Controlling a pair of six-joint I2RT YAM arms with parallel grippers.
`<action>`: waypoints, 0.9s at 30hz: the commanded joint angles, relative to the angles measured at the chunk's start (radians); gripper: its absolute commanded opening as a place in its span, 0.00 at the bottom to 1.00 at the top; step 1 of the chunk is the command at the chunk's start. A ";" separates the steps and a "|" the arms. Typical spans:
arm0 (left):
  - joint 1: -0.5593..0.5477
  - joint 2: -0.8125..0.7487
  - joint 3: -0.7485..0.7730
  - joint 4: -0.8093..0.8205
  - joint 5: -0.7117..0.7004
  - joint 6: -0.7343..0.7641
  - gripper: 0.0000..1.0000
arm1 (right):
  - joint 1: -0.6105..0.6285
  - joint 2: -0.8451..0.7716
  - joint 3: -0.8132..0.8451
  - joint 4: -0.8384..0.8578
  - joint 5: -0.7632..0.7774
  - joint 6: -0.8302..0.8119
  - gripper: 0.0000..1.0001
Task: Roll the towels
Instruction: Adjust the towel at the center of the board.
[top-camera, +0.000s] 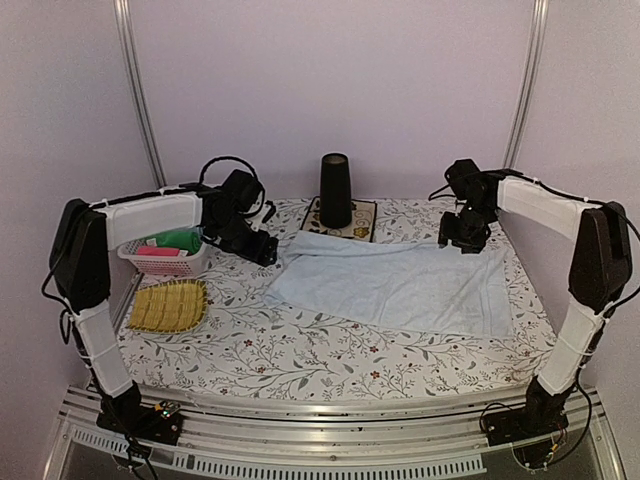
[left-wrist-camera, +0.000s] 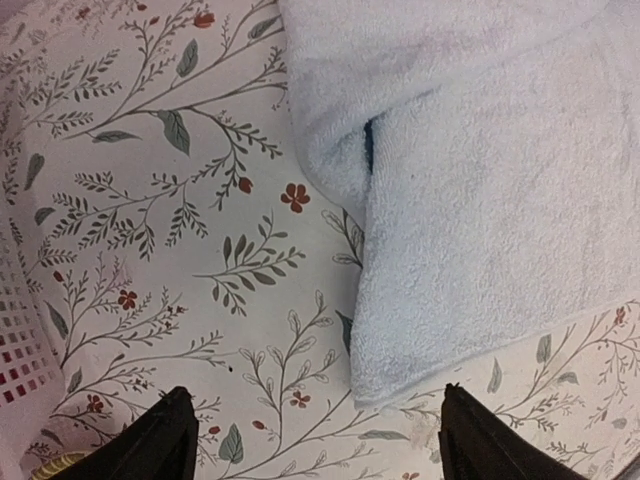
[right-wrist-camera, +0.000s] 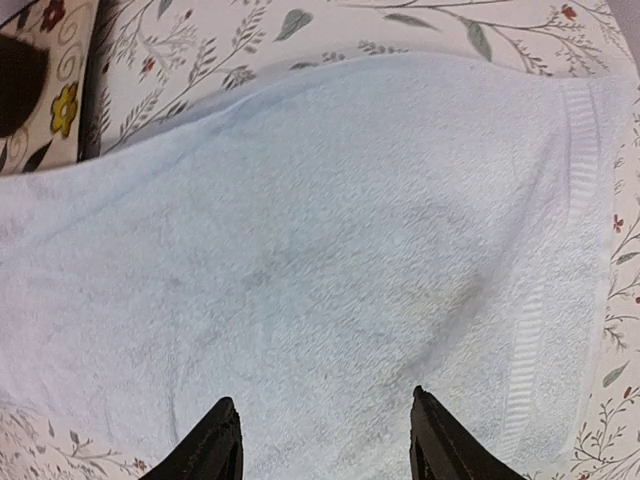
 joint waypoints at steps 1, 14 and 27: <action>-0.022 -0.118 -0.186 0.029 0.104 -0.028 0.84 | 0.114 -0.100 -0.146 -0.029 -0.077 -0.077 0.58; -0.089 -0.120 -0.437 0.236 0.026 -0.041 0.68 | 0.160 -0.273 -0.352 -0.050 -0.080 -0.088 0.59; -0.049 -0.052 -0.446 0.354 0.160 -0.153 0.58 | 0.169 -0.280 -0.451 -0.055 -0.076 -0.078 0.59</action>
